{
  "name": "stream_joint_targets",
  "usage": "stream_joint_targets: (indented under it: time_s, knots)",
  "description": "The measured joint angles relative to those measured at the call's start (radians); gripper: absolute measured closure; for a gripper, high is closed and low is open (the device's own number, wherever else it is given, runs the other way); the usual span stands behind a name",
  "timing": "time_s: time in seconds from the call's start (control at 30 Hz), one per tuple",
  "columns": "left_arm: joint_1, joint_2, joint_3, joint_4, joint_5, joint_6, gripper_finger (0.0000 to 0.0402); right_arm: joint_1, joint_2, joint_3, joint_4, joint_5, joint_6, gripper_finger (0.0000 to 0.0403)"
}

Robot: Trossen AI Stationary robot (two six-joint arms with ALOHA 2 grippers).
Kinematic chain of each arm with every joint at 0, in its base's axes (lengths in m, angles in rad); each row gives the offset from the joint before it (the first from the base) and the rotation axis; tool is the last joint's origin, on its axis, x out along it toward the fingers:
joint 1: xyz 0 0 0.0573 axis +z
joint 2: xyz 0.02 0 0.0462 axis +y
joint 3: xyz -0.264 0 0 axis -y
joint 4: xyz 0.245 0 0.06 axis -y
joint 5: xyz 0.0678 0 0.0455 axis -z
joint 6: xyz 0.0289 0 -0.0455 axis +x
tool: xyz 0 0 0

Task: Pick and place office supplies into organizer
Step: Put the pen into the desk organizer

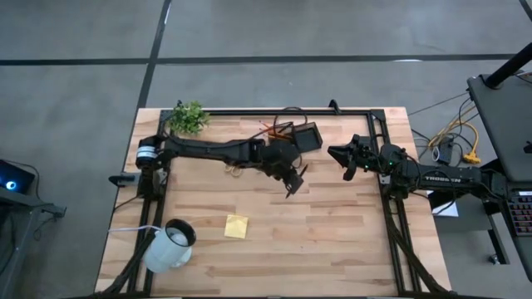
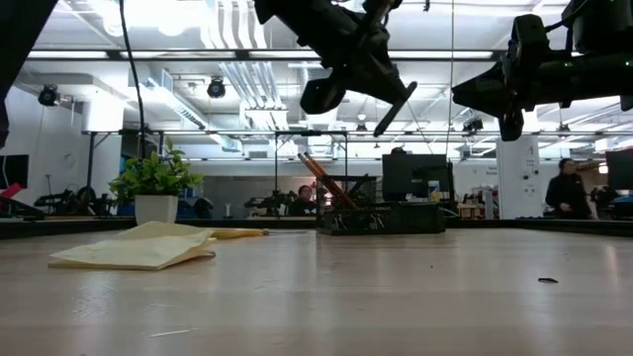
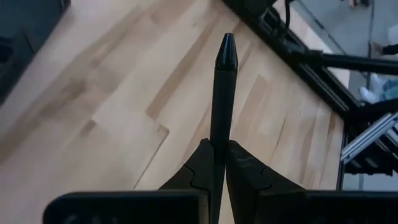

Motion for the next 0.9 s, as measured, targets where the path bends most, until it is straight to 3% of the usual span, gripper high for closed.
stream_joint_targets:
  time_s: [0.9]
  knots:
    - [0.116,0.0,-0.006,0.168,0.005,0.121,0.0397,0.0,0.0,0.0,-0.002,0.0,0.001,0.0346]
